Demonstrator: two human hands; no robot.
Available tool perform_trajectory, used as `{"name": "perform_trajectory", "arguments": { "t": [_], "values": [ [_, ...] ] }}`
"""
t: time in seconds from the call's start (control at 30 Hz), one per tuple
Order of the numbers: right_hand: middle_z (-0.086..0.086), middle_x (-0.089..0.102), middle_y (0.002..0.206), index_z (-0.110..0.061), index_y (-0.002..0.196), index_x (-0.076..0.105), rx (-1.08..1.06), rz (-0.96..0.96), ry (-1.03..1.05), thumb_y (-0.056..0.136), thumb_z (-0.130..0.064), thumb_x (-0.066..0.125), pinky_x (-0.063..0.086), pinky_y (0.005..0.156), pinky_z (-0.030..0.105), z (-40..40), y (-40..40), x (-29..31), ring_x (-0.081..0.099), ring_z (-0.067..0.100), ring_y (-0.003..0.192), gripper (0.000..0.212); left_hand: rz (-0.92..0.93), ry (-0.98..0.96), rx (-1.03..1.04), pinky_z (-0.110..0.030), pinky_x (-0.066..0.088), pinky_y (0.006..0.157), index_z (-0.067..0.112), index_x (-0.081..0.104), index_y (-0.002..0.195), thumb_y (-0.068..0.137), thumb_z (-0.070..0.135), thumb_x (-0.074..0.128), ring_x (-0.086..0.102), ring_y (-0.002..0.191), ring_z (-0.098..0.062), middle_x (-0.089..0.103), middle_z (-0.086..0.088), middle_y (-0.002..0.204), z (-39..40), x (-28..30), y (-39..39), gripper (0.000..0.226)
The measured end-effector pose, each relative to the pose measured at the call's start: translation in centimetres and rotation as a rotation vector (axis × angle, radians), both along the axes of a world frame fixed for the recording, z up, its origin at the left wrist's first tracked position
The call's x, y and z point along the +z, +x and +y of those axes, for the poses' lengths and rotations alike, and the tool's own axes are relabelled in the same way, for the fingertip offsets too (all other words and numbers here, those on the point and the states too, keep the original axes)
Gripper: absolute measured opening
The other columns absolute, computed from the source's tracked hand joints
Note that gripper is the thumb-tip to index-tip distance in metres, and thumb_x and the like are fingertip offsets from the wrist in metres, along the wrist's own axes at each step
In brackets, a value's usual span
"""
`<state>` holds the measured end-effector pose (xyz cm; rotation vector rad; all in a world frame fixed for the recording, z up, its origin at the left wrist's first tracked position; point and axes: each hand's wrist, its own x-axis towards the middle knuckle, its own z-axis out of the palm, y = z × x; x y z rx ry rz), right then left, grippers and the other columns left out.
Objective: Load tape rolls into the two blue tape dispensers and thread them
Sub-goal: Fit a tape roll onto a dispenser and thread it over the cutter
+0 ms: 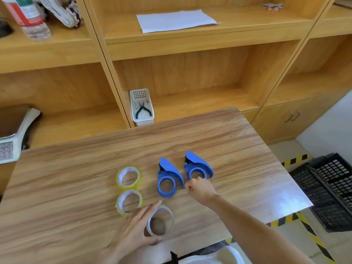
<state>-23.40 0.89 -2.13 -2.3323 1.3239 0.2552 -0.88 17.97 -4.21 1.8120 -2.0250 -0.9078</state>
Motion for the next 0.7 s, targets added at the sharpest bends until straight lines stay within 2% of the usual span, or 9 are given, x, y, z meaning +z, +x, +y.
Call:
{"name": "perform_trajectory", "arguments": {
  "t": [0.1,0.17,0.23,0.3,0.37,0.43,0.63,0.7],
  "values": [
    [0.003,0.053,0.076,-0.023,0.070,0.049,0.054,0.008,0.023,0.084,-0.009,0.044,0.033,0.062,0.033,0.7,0.7,0.0,0.052,0.030,0.078,0.021,-0.085,0.005,0.011,-0.016,0.027,0.111,0.064,0.002,0.142,0.066,0.078,0.064,0.034,0.135,0.004,0.030,0.031,0.147,0.8,-0.3,0.1,0.098],
    [-0.004,0.059,0.070,-0.023,0.063,0.051,0.028,0.001,0.076,0.078,-0.005,0.044,0.040,0.060,0.031,0.7,1.0,-0.2,0.058,0.026,0.074,0.024,-0.136,0.036,0.012,-0.016,0.021,0.110,0.066,-0.005,0.139,0.066,0.079,0.061,0.036,0.134,-0.002,0.033,0.025,0.146,1.4,-0.6,0.2,0.099],
    [-0.013,0.055,0.064,-0.026,0.056,0.050,0.006,-0.005,0.140,0.075,-0.001,0.042,0.041,0.060,0.026,0.6,1.4,-0.4,0.055,0.016,0.070,0.032,-0.152,0.036,0.020,-0.018,0.022,0.107,0.068,-0.011,0.137,0.066,0.079,0.060,0.039,0.131,-0.006,0.033,0.022,0.146,1.7,-0.8,0.3,0.100],
    [-0.015,0.057,0.069,-0.029,0.061,0.054,0.029,-0.017,0.201,0.078,-0.001,0.041,0.043,0.060,0.025,0.4,1.7,-0.6,0.056,0.012,0.073,0.035,-0.164,0.021,0.020,-0.021,0.027,0.105,0.060,-0.005,0.143,0.066,0.077,0.060,0.043,0.129,-0.010,0.037,0.018,0.146,1.8,-0.7,0.3,0.102],
    [-0.013,0.064,0.081,-0.029,0.070,0.060,0.049,-0.013,0.238,0.081,-0.003,0.041,0.050,0.069,0.028,0.3,1.9,-0.9,0.061,0.014,0.080,0.034,-0.171,-0.006,0.036,-0.024,0.035,0.103,0.052,0.001,0.147,0.065,0.076,0.062,0.051,0.125,-0.012,0.044,0.015,0.141,1.9,-0.9,0.3,0.105],
    [-0.009,0.069,0.091,-0.029,0.073,0.061,0.049,-0.018,0.255,0.082,-0.003,0.040,0.053,0.077,0.033,0.3,1.9,-1.1,0.064,0.016,0.087,0.034,-0.177,-0.020,0.045,-0.024,0.039,0.101,0.051,0.004,0.148,0.064,0.075,0.064,0.055,0.120,-0.012,0.049,0.014,0.136,1.9,-1.0,0.5,0.106],
    [-0.007,0.070,0.099,-0.029,0.077,0.062,0.067,0.004,0.270,0.084,-0.003,0.037,0.053,0.079,0.036,0.1,2.1,-1.6,0.065,0.018,0.095,0.036,-0.221,0.087,-0.023,-0.023,0.020,0.112,0.045,0.010,0.153,0.071,0.076,0.056,0.037,0.135,-0.009,0.028,0.014,0.150,1.3,0.1,0.7,0.099],
    [-0.007,0.068,0.098,-0.030,0.077,0.062,0.073,0.014,0.276,0.085,-0.005,0.037,0.051,0.075,0.033,0.0,2.3,-1.7,0.065,0.019,0.095,0.036,-0.225,0.092,-0.034,-0.023,0.021,0.112,0.043,0.013,0.153,0.070,0.080,0.056,0.035,0.135,-0.009,0.026,0.014,0.150,1.0,0.4,0.8,0.101]
  ]
}}
